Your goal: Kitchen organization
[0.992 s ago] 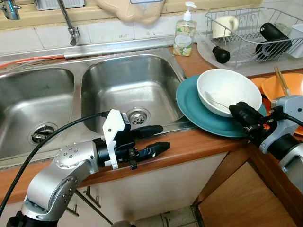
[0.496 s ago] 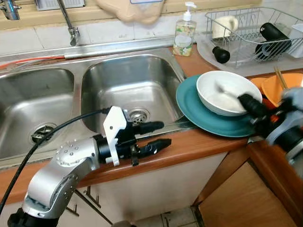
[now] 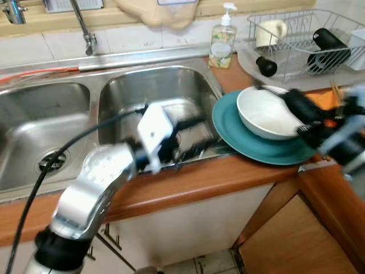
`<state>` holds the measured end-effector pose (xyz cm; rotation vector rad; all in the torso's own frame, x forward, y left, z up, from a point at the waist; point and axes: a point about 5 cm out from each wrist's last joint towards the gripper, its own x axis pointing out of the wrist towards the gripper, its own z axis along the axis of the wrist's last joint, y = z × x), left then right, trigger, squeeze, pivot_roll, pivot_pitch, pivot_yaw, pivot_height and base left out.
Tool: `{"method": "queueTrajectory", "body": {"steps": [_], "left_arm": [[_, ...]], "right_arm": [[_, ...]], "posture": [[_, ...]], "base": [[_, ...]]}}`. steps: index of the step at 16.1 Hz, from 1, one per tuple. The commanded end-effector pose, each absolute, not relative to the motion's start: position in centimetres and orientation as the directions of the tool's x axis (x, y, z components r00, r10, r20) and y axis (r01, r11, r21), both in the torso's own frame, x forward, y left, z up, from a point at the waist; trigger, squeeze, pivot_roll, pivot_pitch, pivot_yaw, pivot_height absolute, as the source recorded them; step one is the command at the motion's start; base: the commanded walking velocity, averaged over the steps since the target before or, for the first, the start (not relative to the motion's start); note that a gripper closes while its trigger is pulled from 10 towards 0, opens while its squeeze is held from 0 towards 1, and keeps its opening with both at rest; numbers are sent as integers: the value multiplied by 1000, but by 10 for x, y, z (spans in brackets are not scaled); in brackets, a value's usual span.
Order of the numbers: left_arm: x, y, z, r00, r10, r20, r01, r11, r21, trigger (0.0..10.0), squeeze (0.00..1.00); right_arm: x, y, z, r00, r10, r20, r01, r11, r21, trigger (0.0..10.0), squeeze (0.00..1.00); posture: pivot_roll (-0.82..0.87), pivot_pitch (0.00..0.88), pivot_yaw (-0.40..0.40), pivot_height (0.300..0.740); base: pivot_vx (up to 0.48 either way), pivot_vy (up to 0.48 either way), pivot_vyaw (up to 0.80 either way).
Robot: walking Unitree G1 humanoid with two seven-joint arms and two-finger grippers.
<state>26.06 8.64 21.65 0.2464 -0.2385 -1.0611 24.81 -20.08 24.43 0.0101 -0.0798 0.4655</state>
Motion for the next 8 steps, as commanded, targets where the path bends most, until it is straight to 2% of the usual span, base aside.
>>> {"method": "queueTrajectory", "body": {"steps": [1,2,5,7,8], "left_arm": [[265,85,214,484,-875,31,794,454,405,10000,0],[268,82,214,486,-874,2,763,425,486,10000,0],[284,80,220,555,-832,13,624,426,654,10000,0],[294,82,227,600,-798,63,531,455,715,3412,0],[296,82,229,602,-795,81,513,462,723,3020,0]], "right_arm": [[248,-190,249,862,500,80,-500,866,-21,0,0],[249,-183,249,847,526,72,-526,850,-23,0,0],[253,-159,248,794,605,59,-605,796,-24,0,0],[254,-149,247,768,639,46,-639,769,-26,0,0],[255,-146,246,761,647,44,-647,762,-26,0,0]], "posture": [[-33,0,46,740],[-34,0,47,740],[-35,0,50,740],[-35,0,50,740],[-35,0,50,740]], "base": [[0,0,0],[0,0,0],[0,0,0],[0,0,0],[0,0,0]]}}
